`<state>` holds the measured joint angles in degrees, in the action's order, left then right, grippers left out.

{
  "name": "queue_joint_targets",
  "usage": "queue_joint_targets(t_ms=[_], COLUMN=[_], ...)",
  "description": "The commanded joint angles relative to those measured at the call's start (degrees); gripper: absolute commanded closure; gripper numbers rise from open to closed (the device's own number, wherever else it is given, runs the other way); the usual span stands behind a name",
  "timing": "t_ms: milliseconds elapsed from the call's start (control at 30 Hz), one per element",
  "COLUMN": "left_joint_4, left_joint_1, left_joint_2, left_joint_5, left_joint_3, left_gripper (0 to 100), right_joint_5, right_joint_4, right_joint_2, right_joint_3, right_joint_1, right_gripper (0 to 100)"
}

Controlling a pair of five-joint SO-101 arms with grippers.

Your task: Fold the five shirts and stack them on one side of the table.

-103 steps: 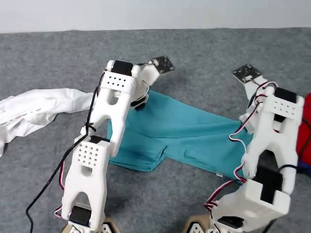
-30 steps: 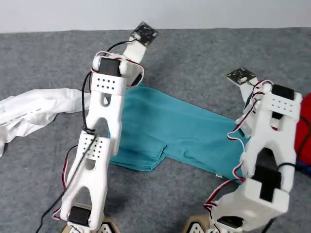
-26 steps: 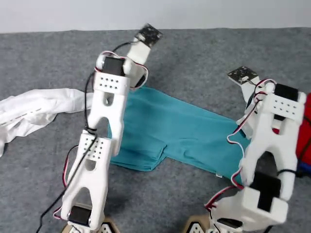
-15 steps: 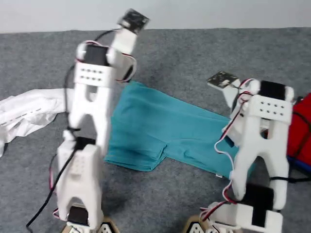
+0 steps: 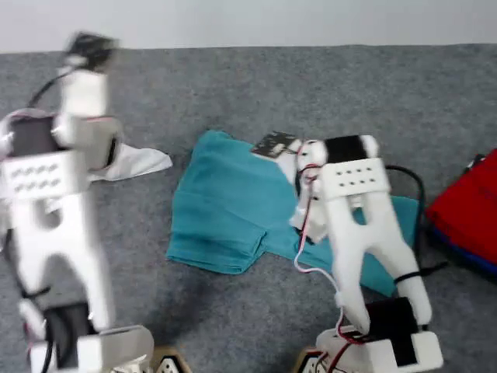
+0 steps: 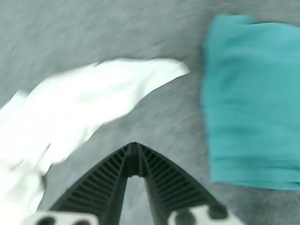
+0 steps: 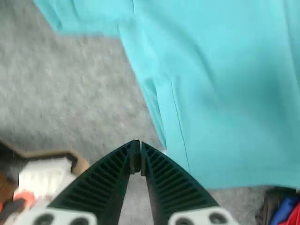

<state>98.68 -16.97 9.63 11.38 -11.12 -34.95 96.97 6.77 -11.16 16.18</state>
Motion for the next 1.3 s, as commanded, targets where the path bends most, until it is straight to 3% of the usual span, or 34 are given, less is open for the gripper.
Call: queue_joint_targets(t_ms=[0,300,600,1000,1267], left_joint_4=[-2.7,-12.0,-15.7,-15.4,-15.4], left_joint_1=[-8.1,-23.1,-26.5,-26.6,-26.6], left_joint_2=[7.6,14.4,14.4,14.9,14.9], left_joint_5=[-0.3,3.3,3.3,3.3,3.3], left_joint_3=[7.3,25.3,33.1,34.3,38.9], left_gripper=[100,100,100,100,100], right_joint_5=[3.0,3.3,3.3,3.1,2.9], right_joint_4=[-3.9,-16.4,-17.9,-23.4,-21.1], right_joint_2=[2.7,-0.8,-10.9,-26.1,-32.3], right_joint_3=[0.4,-0.8,-0.3,6.3,14.6], right_joint_1=[5.6,19.6,26.5,27.9,27.7], right_gripper=[98.9,98.1,79.5,79.8,97.1])
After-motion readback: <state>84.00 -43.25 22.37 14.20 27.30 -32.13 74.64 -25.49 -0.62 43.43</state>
